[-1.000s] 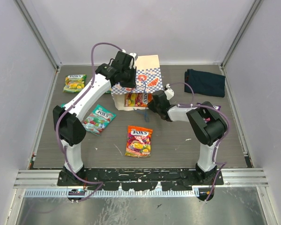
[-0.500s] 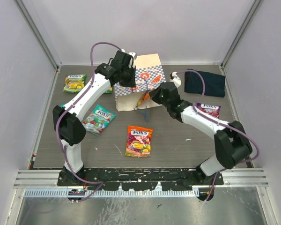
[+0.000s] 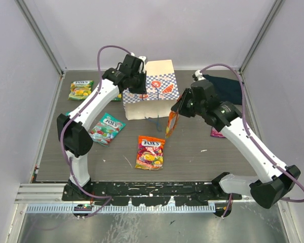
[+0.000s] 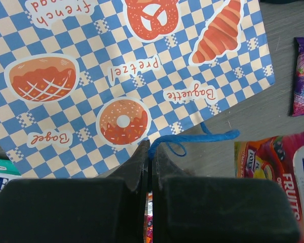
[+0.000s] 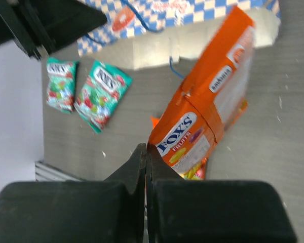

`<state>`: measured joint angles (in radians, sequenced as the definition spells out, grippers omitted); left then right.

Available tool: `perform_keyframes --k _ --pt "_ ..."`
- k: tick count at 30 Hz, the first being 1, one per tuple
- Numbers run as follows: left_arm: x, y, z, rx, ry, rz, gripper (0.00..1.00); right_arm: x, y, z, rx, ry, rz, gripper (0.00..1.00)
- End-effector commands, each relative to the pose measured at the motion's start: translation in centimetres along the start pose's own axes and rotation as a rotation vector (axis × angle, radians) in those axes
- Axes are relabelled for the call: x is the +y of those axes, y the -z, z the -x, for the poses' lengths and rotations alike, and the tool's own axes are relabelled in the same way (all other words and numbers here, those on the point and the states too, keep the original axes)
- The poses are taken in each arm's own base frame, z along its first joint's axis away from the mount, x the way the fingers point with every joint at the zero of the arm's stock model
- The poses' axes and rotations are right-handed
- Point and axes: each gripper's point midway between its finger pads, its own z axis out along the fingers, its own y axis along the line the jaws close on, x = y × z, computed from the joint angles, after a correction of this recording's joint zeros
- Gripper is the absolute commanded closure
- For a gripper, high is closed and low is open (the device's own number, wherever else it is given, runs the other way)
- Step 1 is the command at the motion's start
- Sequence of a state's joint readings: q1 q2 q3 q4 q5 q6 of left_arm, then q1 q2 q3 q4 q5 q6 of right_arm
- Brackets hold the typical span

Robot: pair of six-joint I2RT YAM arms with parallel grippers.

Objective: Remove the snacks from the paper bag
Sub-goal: Pick up the snack from the paper bag, then place the snack at the center of the board.

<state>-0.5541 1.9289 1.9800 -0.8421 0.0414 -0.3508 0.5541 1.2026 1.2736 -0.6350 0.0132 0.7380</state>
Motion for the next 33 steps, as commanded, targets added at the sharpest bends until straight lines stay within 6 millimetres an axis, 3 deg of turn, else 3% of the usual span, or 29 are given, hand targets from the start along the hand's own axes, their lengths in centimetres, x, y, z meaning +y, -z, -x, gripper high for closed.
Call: perform_keyframes --k 1,7,13,17,19,25,30,33 --pt "-0.7 1.6 2.8 -0.089 -0.019 -0.03 1.0 -2.1 4.8 -4.5 0.288 0.057 -0.116 0.99" --pt "-0.4 2.2 2.3 -0.088 -0.023 -0.017 1.0 -3.9 10.2 -8.1 0.554 0.087 -0.218 0.99" --pt "0.2 2.7 1.5 -0.092 -0.014 -0.004 1.0 -4.8 12.0 -11.3 0.661 -0.003 -0.226 0.99" --pt "0.4 2.7 1.0 -0.091 -0.005 0.001 1.0 -8.5 10.6 -13.9 0.731 0.024 -0.344 0.99" --pt "0.4 2.7 0.7 -0.086 0.0 0.0 1.0 -8.9 9.2 -14.5 0.743 0.042 -0.336 0.99" --pt "0.8 3.1 0.1 -0.083 0.0 0.014 1.0 -7.4 5.7 -13.6 0.716 0.07 -0.26 0.99" --pt "0.9 3.3 -0.1 -0.084 0.009 0.016 1.0 -9.4 4.5 -14.3 0.76 0.146 -0.309 0.99" --pt "0.9 3.1 -0.2 -0.082 0.011 0.016 1.0 -12.8 4.3 -14.2 0.76 0.193 -0.427 0.99"
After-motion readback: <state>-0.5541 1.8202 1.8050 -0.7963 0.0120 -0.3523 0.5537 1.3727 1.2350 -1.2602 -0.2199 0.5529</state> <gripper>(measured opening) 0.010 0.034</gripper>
